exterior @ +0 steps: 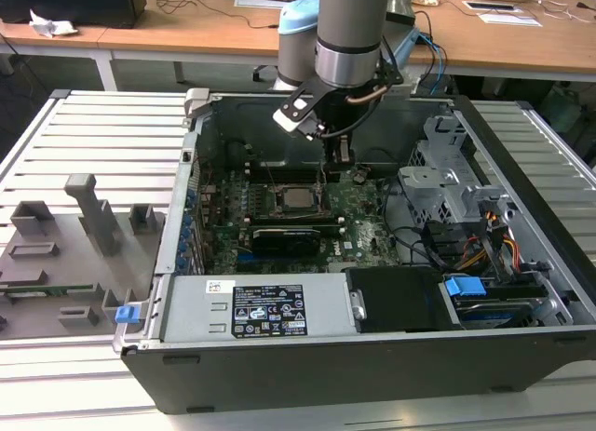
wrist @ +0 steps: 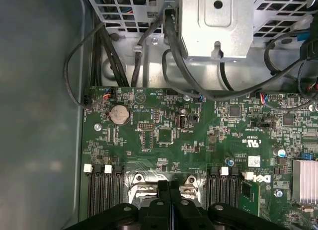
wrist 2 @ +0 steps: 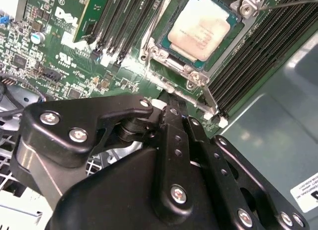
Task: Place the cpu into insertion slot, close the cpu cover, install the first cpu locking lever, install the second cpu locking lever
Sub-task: 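Close the cpu cover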
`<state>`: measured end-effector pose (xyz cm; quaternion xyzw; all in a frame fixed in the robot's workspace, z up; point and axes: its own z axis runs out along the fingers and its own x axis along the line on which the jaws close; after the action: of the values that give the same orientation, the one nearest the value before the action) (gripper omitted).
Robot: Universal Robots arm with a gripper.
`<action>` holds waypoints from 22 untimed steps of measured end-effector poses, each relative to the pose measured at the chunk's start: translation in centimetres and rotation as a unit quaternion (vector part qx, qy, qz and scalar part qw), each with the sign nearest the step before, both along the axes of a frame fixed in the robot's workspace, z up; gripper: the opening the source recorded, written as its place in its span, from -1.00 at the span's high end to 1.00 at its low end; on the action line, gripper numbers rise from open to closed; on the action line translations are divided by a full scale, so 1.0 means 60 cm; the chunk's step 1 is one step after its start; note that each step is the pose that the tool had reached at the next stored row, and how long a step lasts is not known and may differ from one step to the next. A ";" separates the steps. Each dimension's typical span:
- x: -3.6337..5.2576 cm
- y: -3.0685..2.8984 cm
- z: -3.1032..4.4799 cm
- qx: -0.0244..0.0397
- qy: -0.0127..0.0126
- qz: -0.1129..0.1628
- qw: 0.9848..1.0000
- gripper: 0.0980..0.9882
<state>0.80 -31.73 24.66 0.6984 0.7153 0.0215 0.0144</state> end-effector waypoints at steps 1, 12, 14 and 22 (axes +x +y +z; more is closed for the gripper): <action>-0.001 0.0000 -0.001 0.000 0.000 0.000 1.000 0.98; -0.030 -0.0082 -0.020 0.000 0.001 0.000 1.000 0.98; -0.033 -0.0115 -0.021 0.000 0.001 0.000 1.000 0.98; -0.062 -0.0131 -0.024 0.000 0.001 0.001 1.000 0.98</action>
<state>-2.94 -32.52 23.24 0.6980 0.7156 0.0211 0.0140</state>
